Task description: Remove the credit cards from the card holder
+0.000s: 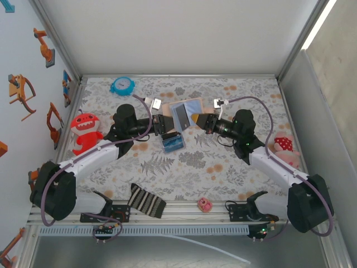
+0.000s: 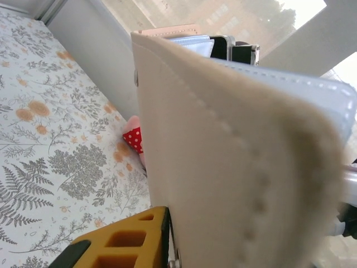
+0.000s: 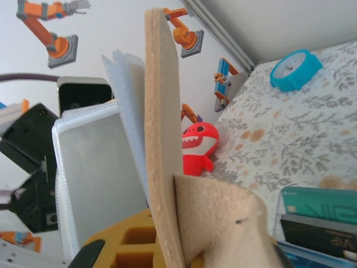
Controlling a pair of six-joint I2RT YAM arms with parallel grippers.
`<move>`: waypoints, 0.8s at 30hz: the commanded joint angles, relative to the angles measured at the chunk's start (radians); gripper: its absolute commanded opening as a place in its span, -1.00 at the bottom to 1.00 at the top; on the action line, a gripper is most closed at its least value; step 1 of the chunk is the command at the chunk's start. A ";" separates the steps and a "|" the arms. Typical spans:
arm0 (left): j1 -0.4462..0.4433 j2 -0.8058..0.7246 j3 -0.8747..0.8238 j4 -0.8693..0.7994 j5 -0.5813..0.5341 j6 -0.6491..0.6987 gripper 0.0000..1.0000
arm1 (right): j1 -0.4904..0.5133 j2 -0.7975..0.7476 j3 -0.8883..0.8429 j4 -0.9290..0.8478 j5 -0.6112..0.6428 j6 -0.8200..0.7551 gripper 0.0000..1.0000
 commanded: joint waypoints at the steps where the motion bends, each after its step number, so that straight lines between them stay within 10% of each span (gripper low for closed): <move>1: 0.003 -0.016 0.005 -0.030 0.019 0.034 -0.52 | -0.004 -0.040 -0.015 0.031 0.014 0.003 -1.00; 13: 0.005 -0.129 0.013 -0.400 -0.209 0.217 0.34 | -0.005 -0.197 -0.004 -0.347 0.161 -0.106 -1.00; 24: -0.056 -0.192 -0.023 -0.686 -0.720 0.265 0.45 | -0.002 -0.285 -0.022 -0.643 0.261 -0.101 -1.00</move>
